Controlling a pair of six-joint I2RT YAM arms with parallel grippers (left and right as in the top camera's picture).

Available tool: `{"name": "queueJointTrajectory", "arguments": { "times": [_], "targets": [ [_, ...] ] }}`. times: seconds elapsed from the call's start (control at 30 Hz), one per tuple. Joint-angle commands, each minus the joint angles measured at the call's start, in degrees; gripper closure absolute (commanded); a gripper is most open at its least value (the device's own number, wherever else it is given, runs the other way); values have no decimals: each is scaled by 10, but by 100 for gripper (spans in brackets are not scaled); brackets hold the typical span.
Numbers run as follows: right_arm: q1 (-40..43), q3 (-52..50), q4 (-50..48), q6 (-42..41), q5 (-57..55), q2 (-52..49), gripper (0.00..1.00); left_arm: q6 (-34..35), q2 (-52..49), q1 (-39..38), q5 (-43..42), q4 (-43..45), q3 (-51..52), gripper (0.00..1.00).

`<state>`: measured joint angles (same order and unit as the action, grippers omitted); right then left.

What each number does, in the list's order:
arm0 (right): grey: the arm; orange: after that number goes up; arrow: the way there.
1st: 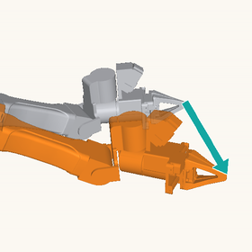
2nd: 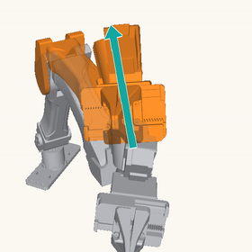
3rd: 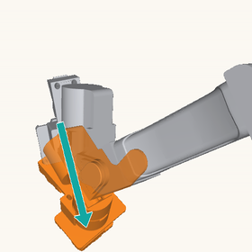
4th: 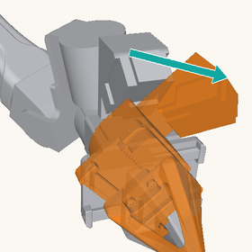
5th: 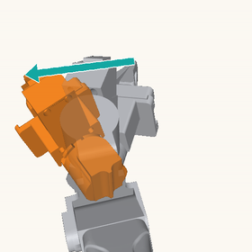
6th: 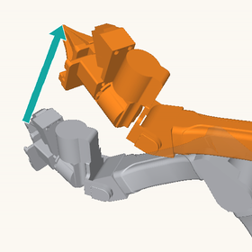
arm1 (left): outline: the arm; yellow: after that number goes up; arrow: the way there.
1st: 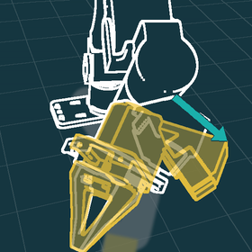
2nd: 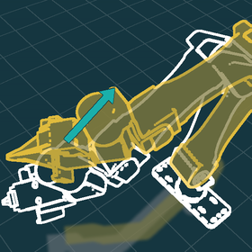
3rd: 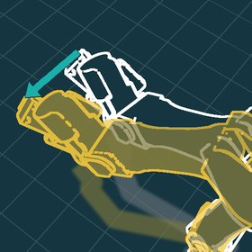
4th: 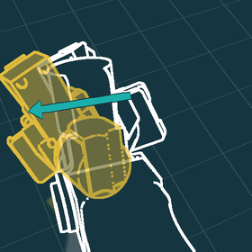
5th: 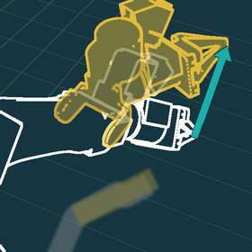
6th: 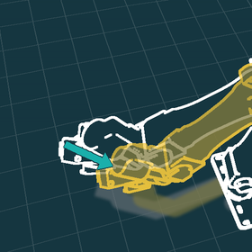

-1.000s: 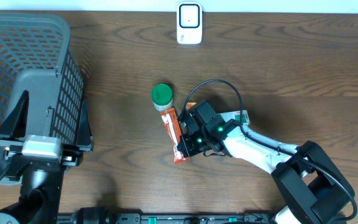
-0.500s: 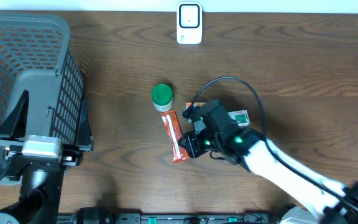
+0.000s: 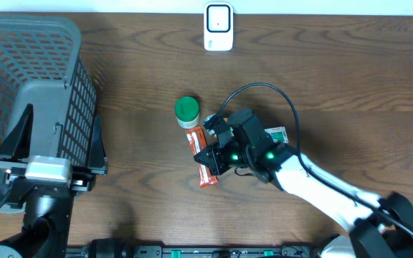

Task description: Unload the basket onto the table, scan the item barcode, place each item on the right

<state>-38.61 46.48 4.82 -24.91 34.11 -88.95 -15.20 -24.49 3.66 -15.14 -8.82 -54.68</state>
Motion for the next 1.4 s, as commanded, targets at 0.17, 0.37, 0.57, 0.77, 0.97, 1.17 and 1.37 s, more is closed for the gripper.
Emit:
{"name": "queueJointTrajectory", "arguments": {
  "times": [0.17,0.37,0.57,0.77,0.97,1.17,1.37],
  "targets": [
    [53,1,-19,-21,102,-70,99,3,3,3,-7,11,0,13],
    [52,1,-26,-18,142,-109,99,3,3,3,-7,11,0,13],
    [52,1,-47,-27,169,-115,99,3,3,3,-7,10,0,13],
    [45,1,-41,-28,143,-117,99,3,3,3,-7,11,0,13],
    [27,1,-41,-36,81,-162,99,3,3,3,-7,13,0,13],
    [25,1,-44,-47,66,-242,99,3,3,3,-7,13,0,13],
    [21,1,-63,-41,68,-249,98,3,3,3,-7,13,0,13]
  ]
}}
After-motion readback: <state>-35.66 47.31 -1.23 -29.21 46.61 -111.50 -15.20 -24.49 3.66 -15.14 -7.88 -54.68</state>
